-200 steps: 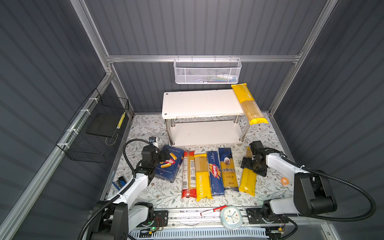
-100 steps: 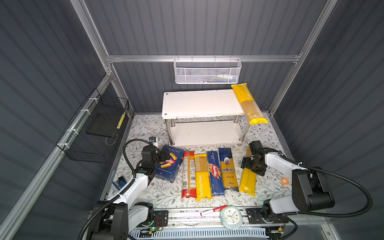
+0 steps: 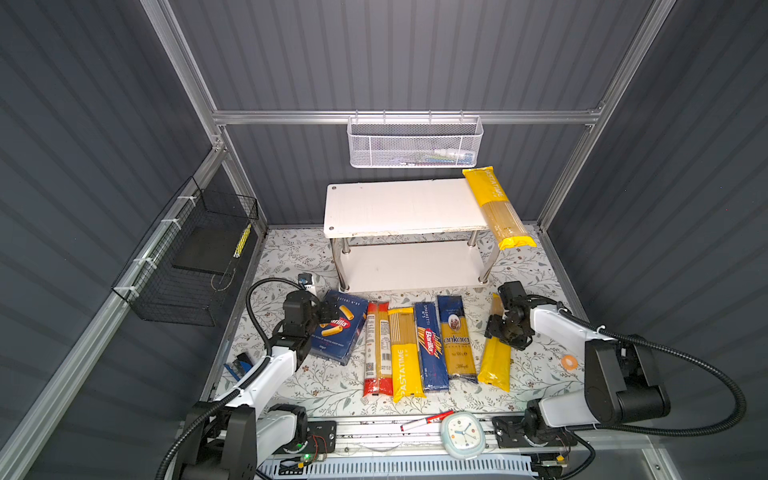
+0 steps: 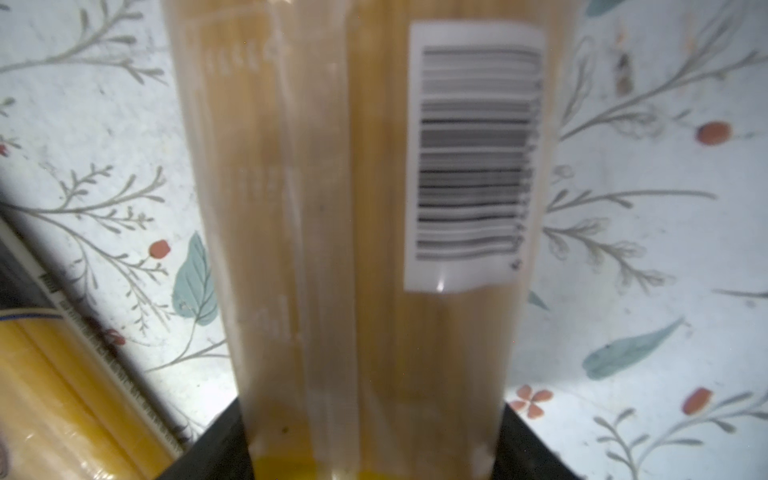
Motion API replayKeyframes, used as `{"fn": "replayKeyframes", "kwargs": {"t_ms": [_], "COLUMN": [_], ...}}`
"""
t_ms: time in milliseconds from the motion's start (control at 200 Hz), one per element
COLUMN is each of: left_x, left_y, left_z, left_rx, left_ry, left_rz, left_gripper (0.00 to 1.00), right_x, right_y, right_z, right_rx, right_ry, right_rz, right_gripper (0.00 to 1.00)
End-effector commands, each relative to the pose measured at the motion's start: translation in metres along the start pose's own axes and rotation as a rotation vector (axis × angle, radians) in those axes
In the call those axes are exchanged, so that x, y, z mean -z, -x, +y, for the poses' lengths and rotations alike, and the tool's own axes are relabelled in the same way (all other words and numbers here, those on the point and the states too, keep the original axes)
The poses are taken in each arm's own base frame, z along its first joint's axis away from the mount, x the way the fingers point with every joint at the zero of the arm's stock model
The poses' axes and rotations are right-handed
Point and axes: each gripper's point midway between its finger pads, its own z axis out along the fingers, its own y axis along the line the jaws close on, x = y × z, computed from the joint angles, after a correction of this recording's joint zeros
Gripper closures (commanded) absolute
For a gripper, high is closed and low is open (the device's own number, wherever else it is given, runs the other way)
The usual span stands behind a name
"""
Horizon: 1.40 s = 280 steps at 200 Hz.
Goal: Place and organize the pasta boxes and bags onto the shelf
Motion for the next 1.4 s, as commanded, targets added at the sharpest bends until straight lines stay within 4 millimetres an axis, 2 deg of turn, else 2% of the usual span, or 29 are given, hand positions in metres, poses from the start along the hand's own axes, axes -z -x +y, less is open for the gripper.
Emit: {"fn": "replayKeyframes", "kwargs": {"t_ms": [0,50,180,360,490,565,710,870,890,1081,1396], "left_x": [0.003,0.004,0.004,0.003,0.004,0.003,0.002,0.002,0.003,0.003,0.003], "left_y": [0.003,0.003,0.002,0.003,0.003,0.002,0.002,0.002,0.002,0.002,0.002], "left_z": [-0.001,0.000,0.000,0.000,0.000,0.000,0.001,0.000,0.000,0.000,0.000], "left_rx": [-0.016,-0.014,-0.014,-0.014,-0.012,-0.013,-0.012,-0.012,-0.012,-0.012,-0.014], "left_ry": [0.003,0.005,0.004,0.004,0.008,0.008,0.010,0.008,0.008,0.009,0.005], "left_rz": [-0.015,-0.017,-0.015,-0.014,-0.012,-0.009,-0.006,-0.006,-0.006,-0.007,-0.006], "left_gripper": [0.00,0.00,0.01,0.00,0.00,0.00,0.00,0.01,0.00,0.01,0.01], "right_x": [0.000,0.000,0.004,0.009,0.011,0.014,0.028,0.049,0.058,0.092,0.169], "right_y": [-0.004,-0.005,-0.004,-0.002,-0.002,-0.001,0.005,0.011,0.014,0.020,0.036], "right_z": [0.005,0.007,0.006,0.006,0.007,0.006,0.007,0.007,0.006,0.001,-0.004], "right_rx": [0.000,0.001,-0.009,-0.015,-0.016,-0.026,-0.056,-0.093,-0.094,-0.115,-0.105], "right_ry": [0.035,0.050,0.054,0.065,0.078,0.084,0.137,0.213,0.229,0.283,0.336], "right_rz": [0.005,0.005,-0.019,-0.046,-0.060,-0.077,-0.133,-0.185,-0.210,-0.273,-0.410], "right_gripper": [0.47,0.53,0.57,0.74,0.79,0.85,0.97,0.99,0.99,1.00,1.00]}}
